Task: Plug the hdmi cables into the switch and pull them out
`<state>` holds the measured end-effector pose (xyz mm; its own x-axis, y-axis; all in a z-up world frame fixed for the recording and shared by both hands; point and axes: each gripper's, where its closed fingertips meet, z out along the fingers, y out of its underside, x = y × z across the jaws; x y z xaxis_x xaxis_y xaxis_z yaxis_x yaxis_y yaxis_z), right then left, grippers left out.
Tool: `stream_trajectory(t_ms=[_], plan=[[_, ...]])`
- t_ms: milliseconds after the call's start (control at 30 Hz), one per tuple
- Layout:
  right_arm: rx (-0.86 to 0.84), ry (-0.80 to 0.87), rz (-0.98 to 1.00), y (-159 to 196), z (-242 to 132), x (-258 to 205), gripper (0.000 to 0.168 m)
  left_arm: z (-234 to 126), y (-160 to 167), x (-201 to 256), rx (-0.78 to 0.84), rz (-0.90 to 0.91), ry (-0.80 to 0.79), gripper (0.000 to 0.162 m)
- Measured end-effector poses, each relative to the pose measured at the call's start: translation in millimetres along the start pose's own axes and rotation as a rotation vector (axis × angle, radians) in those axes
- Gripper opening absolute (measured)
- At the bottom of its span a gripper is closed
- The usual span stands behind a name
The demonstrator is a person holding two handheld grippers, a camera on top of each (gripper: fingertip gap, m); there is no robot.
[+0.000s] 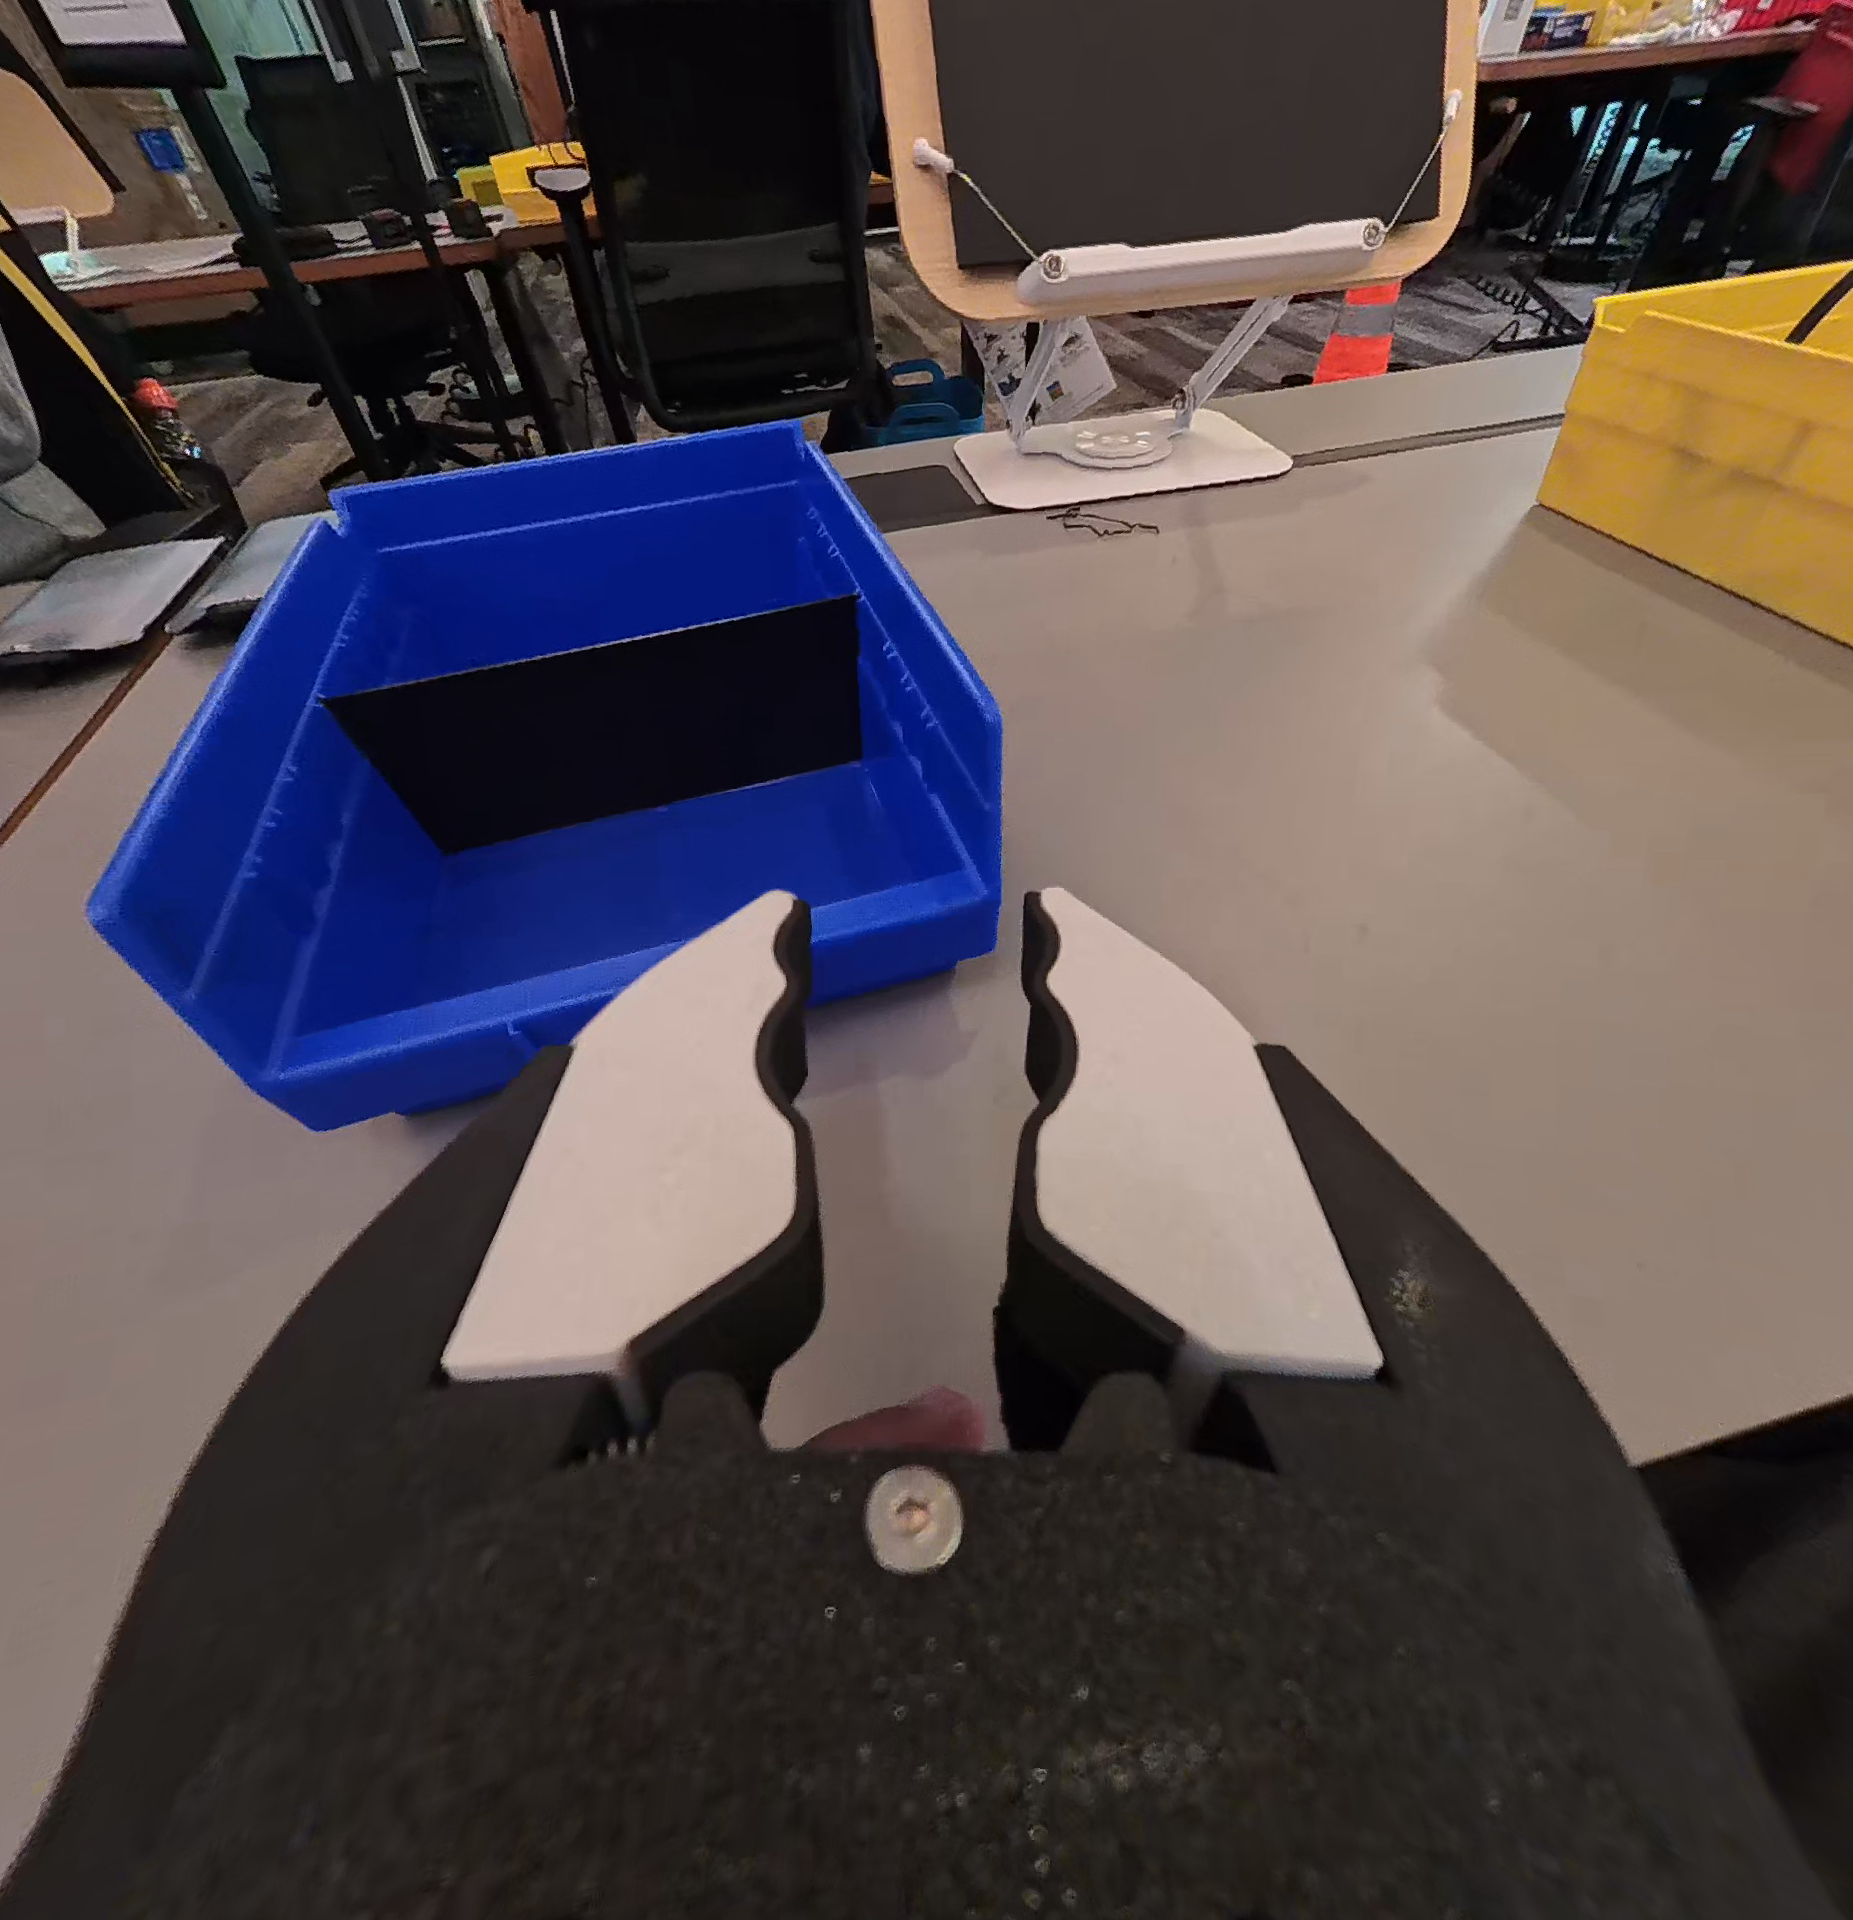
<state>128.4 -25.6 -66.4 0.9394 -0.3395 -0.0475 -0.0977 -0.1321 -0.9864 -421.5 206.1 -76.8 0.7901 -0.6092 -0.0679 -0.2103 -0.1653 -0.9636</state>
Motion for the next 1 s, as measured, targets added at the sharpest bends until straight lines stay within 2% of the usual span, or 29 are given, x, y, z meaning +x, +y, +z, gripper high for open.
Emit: stream_trajectory(t_ms=[300,433,500,600,700,800,833,933,1000], plan=[[0.013,0.009,-0.019,-5,-6,0,0.041,-2,4,6,-0.024,0.036,-0.006,0.038],[0.006,0.008,-0.015,-4,-4,-1,0.041,-2,8,2,-0.037,-0.002,-0.015,0.044],[-0.028,-0.032,0.004,3,1,-11,0.039,-2,10,0,-0.048,-0.021,-0.013,0.044],[-0.080,-0.151,0.006,18,16,-51,0.041,0,10,3,-0.054,-0.045,0.004,0.044],[-0.103,-0.233,-0.021,25,42,-92,0.047,5,12,17,-0.071,-0.080,0.070,0.046],[-0.082,-0.253,-0.040,20,67,-116,0.046,11,12,37,-0.069,-0.063,0.117,0.060],[-0.097,-0.262,-0.035,22,76,-123,0.046,15,11,45,-0.068,-0.062,0.124,0.060],[-0.193,-0.256,-0.049,40,97,-142,0.054,25,8,82,-0.066,-0.015,0.206,0.061],[-0.190,-0.237,-0.052,40,104,-147,0.061,34,0,114,-0.057,0.005,0.272,0.060]])
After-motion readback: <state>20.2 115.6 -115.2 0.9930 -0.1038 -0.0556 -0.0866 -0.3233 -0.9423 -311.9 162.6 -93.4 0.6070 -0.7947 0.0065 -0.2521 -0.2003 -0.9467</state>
